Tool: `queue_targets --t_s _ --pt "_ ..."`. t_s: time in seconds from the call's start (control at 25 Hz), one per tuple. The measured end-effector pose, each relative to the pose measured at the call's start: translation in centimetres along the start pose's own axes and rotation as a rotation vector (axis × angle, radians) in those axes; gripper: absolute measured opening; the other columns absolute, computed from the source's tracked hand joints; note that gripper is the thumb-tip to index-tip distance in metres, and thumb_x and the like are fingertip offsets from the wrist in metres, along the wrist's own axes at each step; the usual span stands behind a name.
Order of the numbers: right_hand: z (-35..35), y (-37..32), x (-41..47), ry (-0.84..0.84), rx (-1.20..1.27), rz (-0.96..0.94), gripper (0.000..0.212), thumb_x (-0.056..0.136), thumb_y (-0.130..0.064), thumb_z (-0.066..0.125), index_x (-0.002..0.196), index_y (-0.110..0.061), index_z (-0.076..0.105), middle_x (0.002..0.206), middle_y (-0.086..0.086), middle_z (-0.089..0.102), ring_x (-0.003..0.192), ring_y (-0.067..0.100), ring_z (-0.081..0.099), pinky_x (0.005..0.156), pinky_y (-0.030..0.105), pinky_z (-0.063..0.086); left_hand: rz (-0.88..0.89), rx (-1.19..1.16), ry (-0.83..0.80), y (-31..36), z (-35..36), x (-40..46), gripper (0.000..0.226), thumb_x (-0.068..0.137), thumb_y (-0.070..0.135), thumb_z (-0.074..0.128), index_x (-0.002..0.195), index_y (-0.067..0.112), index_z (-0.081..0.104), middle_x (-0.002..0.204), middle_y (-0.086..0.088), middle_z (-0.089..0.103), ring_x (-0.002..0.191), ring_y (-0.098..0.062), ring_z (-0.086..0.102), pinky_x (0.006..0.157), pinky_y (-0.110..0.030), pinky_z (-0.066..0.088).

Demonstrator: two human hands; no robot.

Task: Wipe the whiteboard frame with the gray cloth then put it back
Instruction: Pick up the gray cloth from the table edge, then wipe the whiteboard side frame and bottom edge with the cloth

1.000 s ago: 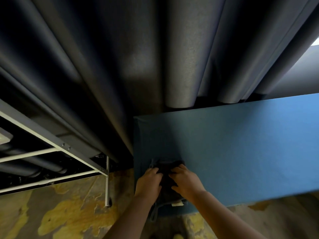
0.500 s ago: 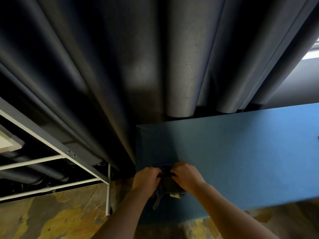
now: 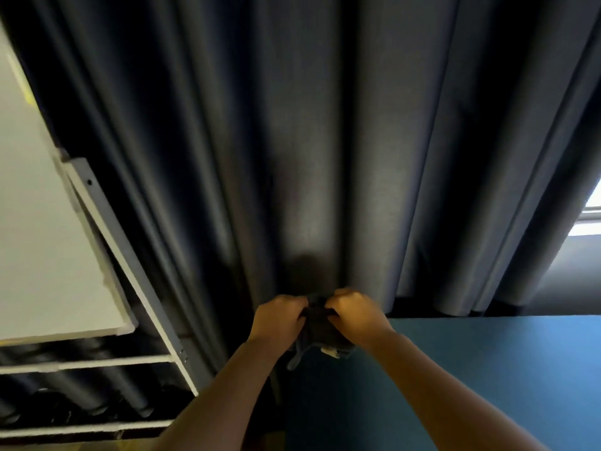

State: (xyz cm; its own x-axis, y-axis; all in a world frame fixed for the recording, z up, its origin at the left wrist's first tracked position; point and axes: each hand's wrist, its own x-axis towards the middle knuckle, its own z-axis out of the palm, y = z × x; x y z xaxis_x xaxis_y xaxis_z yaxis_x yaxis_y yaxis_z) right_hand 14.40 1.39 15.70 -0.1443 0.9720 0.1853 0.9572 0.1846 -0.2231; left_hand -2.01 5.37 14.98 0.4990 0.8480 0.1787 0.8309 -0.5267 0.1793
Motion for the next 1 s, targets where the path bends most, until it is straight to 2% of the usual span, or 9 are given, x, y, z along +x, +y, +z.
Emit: queue_targets --t_s 0.16,0.36,0.52,0.8,1.0 --pt "-5.7 -4.5 3.5 0.102 -0.047 -0.122 0.024 0.088 -0.018 0.047 0.104 -0.012 0.064 0.107 0.010 0.059 0.102 0.028 0.053 0.077 0.035 0.045 -0.043 0.057 0.166 -2.2 -7.4 0.0 0.020 0.090 0.026 0.052 0.109 0.025 0.056 0.110 -0.002 0.064 0.102 -0.022 0.060 0.077 -0.035 0.049" --pt "-10.3 -11.7 6.5 0.225 -0.069 -0.245 0.025 0.088 -0.019 0.050 0.108 -0.012 0.061 0.106 0.010 0.058 0.104 0.026 0.050 0.080 0.037 0.045 -0.074 0.138 0.333 -6.2 -14.8 -2.3 0.019 0.090 0.023 0.052 0.108 0.023 0.058 0.104 -0.002 0.064 0.097 -0.021 0.060 0.064 -0.029 0.040" --pt "-11.9 -18.6 8.5 0.264 -0.083 -0.334 0.025 0.089 -0.018 0.048 0.109 -0.011 0.061 0.105 0.011 0.058 0.103 0.026 0.050 0.081 0.039 0.047 -0.106 0.177 0.399 -10.6 -19.6 -5.7 0.021 0.091 0.023 0.050 0.111 0.022 0.057 0.103 -0.004 0.064 0.094 -0.023 0.061 0.070 -0.034 0.049" --pt "-12.3 -31.3 11.4 0.348 -0.096 -0.407 0.022 0.090 -0.020 0.047 0.104 -0.011 0.062 0.100 0.008 0.057 0.098 0.022 0.050 0.077 0.035 0.048 -0.115 0.238 0.478 -20.1 -26.7 -11.5 0.023 0.092 0.024 0.048 0.113 0.022 0.057 0.101 -0.004 0.065 0.092 -0.023 0.062 0.073 -0.033 0.050" --pt "-12.2 -39.2 14.1 0.480 -0.125 -0.422 0.020 0.091 -0.023 0.048 0.101 -0.014 0.062 0.097 0.005 0.059 0.095 0.018 0.052 0.077 0.031 0.047 -0.096 0.285 0.521 -26.5 -31.5 -13.8 0.023 0.094 0.024 0.046 0.115 0.022 0.055 0.096 -0.004 0.064 0.089 -0.022 0.060 0.074 -0.034 0.051"
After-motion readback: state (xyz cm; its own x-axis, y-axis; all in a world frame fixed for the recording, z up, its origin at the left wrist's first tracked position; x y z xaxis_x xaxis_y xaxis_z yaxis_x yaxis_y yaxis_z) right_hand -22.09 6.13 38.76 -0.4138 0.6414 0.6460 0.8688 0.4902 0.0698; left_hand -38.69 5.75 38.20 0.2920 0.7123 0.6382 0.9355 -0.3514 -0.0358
